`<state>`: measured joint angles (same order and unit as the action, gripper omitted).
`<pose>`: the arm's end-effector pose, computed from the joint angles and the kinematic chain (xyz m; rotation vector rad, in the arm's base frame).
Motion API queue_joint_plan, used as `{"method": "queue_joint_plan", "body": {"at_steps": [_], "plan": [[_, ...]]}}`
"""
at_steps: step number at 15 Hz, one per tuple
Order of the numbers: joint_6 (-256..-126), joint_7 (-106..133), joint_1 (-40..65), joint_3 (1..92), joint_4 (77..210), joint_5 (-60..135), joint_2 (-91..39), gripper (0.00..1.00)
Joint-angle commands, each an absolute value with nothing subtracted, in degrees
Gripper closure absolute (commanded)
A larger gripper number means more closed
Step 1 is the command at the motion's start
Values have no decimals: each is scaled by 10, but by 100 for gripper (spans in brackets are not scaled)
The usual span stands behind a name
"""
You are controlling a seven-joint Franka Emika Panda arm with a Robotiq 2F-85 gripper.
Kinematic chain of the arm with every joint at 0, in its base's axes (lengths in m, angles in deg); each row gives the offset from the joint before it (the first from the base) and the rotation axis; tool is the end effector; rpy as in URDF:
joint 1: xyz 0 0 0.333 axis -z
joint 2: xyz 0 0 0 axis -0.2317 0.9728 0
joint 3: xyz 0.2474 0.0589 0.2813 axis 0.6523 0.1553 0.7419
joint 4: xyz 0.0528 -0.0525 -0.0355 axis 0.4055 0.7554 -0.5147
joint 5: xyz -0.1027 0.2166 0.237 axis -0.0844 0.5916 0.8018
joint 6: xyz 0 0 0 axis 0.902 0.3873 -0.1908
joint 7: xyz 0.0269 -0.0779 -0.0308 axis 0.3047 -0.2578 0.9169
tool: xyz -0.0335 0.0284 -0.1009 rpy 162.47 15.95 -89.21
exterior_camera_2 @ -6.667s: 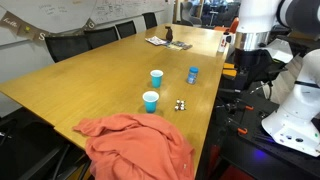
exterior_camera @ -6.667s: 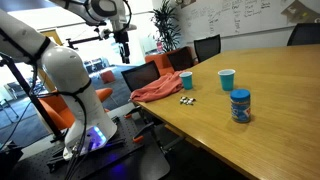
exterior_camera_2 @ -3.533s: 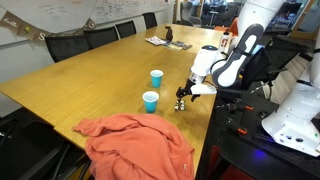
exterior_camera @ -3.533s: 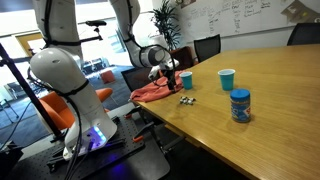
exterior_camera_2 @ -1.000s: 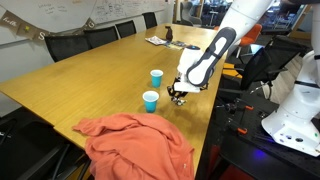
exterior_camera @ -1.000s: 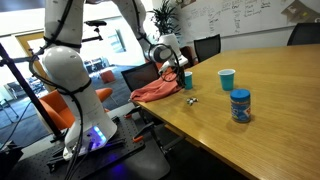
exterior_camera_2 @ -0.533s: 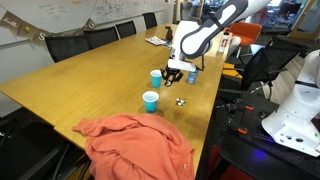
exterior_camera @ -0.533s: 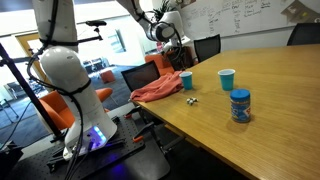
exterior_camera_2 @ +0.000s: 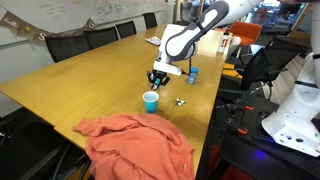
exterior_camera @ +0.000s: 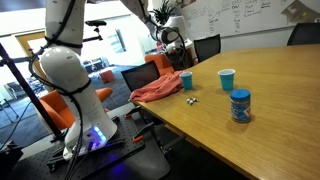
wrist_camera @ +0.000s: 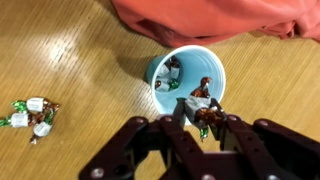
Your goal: Put the sweets in the left cup
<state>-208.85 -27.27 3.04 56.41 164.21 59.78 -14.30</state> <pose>0.6046 0.1627 0.3368 -2.6214 1.1024 -0.0710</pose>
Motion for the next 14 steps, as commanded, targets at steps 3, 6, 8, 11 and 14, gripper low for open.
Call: {"method": "queue_joint_plan", "body": {"at_steps": [3,6,8,11,14], "plan": [[-2091,-278,7,555,1586,595,-81,93],[-2093,-285,-4,547,1579,587,-70,40],[-2094,-291,-13,536,1587,577,-81,25],[-2104,-296,-27,522,1626,567,-125,3],[-2088,-296,-30,516,1689,552,-195,0]]}}
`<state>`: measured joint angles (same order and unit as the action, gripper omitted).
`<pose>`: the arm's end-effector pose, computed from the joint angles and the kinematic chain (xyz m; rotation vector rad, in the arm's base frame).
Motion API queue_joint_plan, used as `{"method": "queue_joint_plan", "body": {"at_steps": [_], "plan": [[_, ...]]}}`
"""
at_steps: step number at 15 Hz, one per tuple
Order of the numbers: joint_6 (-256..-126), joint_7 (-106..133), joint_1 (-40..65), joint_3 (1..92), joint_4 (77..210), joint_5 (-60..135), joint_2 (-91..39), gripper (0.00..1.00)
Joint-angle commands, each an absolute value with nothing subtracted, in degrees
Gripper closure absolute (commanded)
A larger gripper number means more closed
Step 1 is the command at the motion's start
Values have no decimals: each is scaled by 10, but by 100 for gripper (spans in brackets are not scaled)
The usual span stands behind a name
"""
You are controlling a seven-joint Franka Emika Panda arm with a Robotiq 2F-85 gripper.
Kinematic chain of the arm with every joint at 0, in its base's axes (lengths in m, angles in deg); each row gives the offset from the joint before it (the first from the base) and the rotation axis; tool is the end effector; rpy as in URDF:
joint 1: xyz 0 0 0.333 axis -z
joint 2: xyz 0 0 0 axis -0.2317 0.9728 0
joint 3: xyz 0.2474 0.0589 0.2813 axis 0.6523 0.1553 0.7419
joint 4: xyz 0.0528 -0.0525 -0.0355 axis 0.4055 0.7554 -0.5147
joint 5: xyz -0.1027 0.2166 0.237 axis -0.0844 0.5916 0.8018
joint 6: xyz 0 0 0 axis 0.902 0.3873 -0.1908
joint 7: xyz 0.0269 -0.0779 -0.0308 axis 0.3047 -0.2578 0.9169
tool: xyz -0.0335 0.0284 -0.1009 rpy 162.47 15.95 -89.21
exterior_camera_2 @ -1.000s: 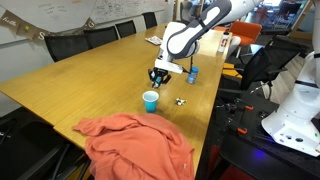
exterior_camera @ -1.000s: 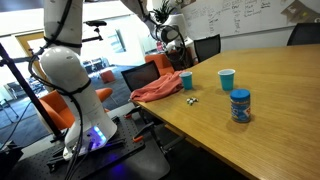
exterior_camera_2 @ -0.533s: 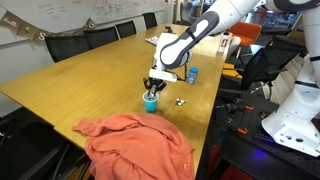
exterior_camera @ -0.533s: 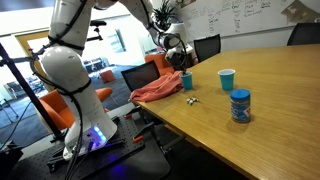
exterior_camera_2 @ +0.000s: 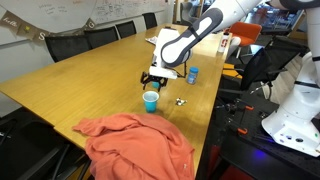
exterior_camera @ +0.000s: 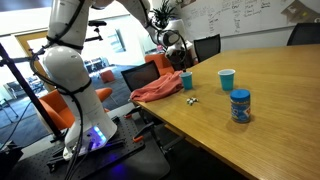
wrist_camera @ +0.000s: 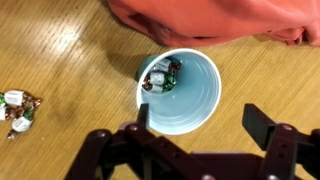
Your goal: Put the sweets in the left cup
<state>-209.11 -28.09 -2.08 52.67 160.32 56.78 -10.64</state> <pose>0.6183 0.1886 0.3215 -2.6913 1.0331 -0.1194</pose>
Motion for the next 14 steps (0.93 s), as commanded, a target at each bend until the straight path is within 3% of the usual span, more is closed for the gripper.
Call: {"method": "queue_joint_plan", "body": {"at_steps": [1,7,14], "plan": [[-2081,-293,-28,518,1712,550,-220,0],[-2085,-369,-14,482,1869,461,-330,0],[-2152,-384,26,471,1903,420,-253,0]]}}
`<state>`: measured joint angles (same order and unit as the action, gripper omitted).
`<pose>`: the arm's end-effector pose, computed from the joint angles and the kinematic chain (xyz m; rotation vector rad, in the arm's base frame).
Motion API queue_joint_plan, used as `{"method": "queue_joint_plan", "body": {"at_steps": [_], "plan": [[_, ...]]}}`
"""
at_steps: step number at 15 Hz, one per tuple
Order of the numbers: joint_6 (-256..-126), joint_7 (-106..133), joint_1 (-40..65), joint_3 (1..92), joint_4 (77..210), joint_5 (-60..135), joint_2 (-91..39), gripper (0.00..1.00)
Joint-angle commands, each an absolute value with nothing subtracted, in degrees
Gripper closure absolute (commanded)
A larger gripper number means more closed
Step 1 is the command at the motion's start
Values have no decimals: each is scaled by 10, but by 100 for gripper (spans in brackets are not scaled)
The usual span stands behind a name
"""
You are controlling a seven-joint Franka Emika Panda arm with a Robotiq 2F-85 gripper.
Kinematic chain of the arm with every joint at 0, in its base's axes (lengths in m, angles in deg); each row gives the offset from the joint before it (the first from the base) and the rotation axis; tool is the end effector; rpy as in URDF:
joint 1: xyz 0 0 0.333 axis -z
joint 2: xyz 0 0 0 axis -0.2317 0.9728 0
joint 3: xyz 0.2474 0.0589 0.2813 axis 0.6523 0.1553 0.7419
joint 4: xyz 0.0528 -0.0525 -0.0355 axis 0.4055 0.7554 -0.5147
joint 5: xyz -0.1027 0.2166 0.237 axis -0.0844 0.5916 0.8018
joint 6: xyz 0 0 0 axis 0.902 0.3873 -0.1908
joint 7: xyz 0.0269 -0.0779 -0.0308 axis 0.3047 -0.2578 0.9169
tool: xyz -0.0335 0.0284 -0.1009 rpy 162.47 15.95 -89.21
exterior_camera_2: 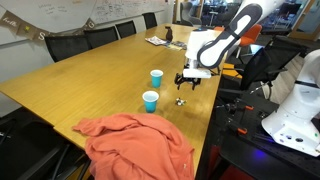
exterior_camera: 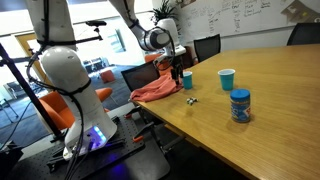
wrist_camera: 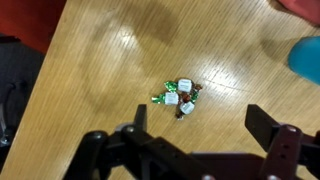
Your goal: Put the sweets in the left cup
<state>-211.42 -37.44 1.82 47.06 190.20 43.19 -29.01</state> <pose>0.4786 0.0707 0.3265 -2.8312 1.2871 -0.0600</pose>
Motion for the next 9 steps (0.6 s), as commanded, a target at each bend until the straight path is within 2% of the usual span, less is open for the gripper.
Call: {"method": "queue_joint_plan", "body": {"at_steps": [1,9], "plan": [[-2166,-383,25,467,1901,418,-237,0],[-2274,-364,-4,436,1874,443,-125,0]]}}
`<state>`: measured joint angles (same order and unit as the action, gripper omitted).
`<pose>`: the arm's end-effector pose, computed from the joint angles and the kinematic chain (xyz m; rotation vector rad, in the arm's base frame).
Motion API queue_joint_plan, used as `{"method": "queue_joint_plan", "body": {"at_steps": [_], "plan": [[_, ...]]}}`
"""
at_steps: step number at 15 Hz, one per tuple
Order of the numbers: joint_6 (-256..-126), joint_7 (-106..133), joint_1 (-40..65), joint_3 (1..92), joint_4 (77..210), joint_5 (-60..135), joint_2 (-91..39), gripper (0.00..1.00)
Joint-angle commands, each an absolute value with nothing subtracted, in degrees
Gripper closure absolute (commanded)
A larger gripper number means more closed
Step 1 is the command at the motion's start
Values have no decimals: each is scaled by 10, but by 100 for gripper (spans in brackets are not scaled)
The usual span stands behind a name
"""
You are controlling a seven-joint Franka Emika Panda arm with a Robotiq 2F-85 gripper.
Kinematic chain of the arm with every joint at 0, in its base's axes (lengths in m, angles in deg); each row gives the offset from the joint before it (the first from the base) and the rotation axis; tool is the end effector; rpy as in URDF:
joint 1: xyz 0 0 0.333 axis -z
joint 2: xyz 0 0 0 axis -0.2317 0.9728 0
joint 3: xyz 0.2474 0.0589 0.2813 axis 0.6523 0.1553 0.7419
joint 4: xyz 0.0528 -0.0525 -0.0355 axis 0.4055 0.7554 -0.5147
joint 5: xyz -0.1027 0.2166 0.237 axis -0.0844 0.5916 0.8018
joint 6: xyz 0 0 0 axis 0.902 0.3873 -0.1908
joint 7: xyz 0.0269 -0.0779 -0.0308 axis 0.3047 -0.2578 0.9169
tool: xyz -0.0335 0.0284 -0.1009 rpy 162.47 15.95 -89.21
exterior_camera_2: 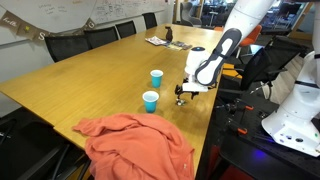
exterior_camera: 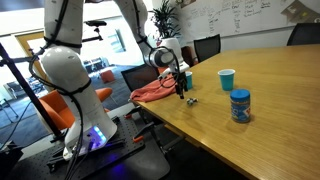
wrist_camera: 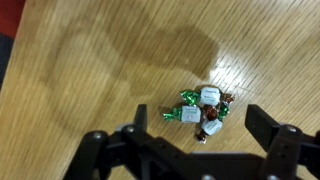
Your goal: Put the sweets in the left cup
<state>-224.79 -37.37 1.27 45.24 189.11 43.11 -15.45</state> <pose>0.4997 0.0617 0.2374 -2.8399 1.3153 -0.1127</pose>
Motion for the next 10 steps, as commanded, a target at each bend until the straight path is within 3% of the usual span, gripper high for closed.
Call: {"method": "queue_joint_plan", "body": {"at_steps": [1,9,10], "plan": [[-2278,-362,-6,434,1867,448,-115,0],[-2279,-340,0,437,1807,473,-59,0],[-2278,-336,1,438,1801,477,-54,7]]}}
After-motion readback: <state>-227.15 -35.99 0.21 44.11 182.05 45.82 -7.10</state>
